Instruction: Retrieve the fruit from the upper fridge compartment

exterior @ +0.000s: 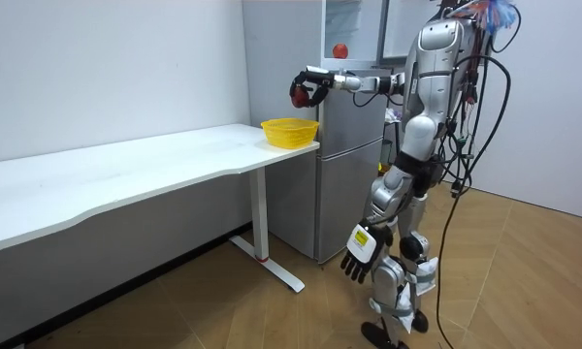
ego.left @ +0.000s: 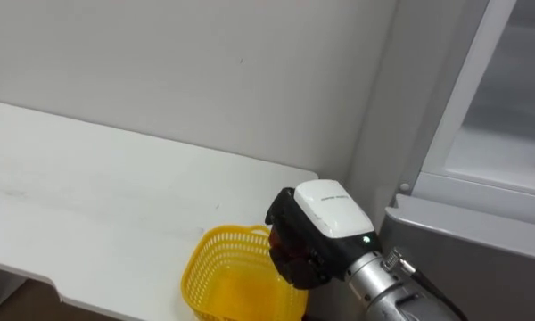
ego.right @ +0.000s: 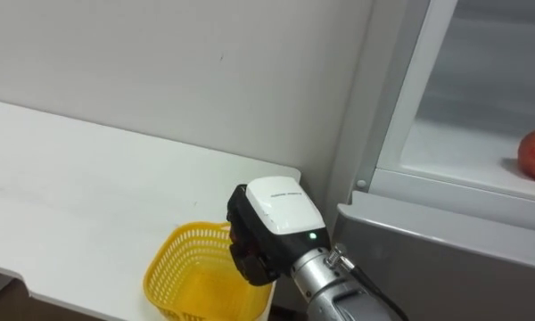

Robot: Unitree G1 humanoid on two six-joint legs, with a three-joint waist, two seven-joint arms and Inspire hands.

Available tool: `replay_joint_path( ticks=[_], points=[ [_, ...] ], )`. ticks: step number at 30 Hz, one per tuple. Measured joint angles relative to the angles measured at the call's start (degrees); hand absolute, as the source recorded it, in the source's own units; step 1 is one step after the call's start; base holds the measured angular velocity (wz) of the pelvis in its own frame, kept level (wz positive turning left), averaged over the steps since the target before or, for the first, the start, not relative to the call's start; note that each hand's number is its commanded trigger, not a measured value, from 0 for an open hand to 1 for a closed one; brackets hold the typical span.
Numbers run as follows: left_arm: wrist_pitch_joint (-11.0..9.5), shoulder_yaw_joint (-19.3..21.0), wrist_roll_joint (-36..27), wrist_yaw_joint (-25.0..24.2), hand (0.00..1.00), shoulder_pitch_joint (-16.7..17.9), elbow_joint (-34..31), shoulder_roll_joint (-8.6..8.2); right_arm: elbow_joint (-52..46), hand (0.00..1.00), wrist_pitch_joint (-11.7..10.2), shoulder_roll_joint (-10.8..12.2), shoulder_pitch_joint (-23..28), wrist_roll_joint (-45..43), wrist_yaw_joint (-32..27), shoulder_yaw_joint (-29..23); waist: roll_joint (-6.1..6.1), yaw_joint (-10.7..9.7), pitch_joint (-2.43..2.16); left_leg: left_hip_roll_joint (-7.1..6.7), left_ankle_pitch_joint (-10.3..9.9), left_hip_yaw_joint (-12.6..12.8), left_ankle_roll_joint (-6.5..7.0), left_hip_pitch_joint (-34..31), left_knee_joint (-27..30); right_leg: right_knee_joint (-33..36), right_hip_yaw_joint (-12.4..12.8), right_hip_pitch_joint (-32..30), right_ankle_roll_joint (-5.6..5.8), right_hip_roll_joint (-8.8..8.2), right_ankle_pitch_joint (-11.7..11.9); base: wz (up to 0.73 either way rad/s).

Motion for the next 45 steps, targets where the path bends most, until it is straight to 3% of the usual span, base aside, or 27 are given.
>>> replay_joint_path(
  ticks=[14,15,16,17,18,19,45],
  points=[
    [0.0,0.0,0.0,-0.7,0.00,-0.4,0.0,0.02,-0.4,1.00,-0.1,0.0,0.0,-1.7,0.0,0.0,-0.51,0.4,-0.34,-0.02,0.0,-0.1,0.00,-0.9,0.2,0.0,0.2,-1.0,0.00,-0.08,0.0,0.00],
    [0.0,0.0,0.0,-0.8,0.00,-0.5,0.0,0.02,-0.4,0.96,-0.1,0.0,0.0,-2.0,0.0,0.0,-0.44,0.5,-0.29,-0.02,0.0,-0.1,0.00,-0.8,0.2,0.0,0.2,-1.0,0.00,-0.08,0.0,0.00],
    [0.0,0.0,0.0,-0.9,0.00,-0.5,0.0,0.03,-0.4,0.73,-0.1,0.0,0.0,-2.2,0.1,0.0,-0.39,0.5,-0.26,-0.02,0.0,-0.1,0.00,-0.8,0.2,0.0,0.2,-1.0,0.00,-0.08,0.0,0.00],
    [0.0,0.0,0.0,-1.0,0.00,-0.6,0.0,0.02,-0.4,0.33,-0.1,0.0,0.0,-2.2,0.3,0.0,-0.32,0.6,-0.21,-0.01,0.0,-0.1,0.00,-0.8,0.2,0.0,0.2,-1.0,0.00,-0.09,0.0,0.00],
    [0.0,0.0,0.0,-1.1,0.00,-0.6,0.0,0.02,-0.4,0.03,-0.1,0.0,0.0,-2.2,0.7,0.0,-0.29,0.7,-0.19,0.00,0.0,-0.1,-0.01,-0.8,0.2,0.0,0.2,-1.0,0.00,-0.10,0.0,0.00],
    [0.0,0.0,0.0,-1.1,0.00,-0.7,0.0,0.01,-0.4,0.00,-0.1,0.0,0.0,-2.2,0.9,0.0,-0.26,0.9,-0.16,0.01,0.0,-0.1,-0.01,-0.8,0.2,0.0,0.2,-1.0,0.00,-0.10,0.0,0.00],
    [0.0,0.1,0.0,-1.1,0.00,-1.3,0.0,0.01,-2.4,0.00,0.0,0.0,0.0,-2.9,1.2,0.0,-0.21,1.4,-0.13,-0.02,0.0,-0.2,-0.01,-1.4,0.2,0.0,0.1,-1.3,0.00,-0.12,0.0,0.00]
  ],
)
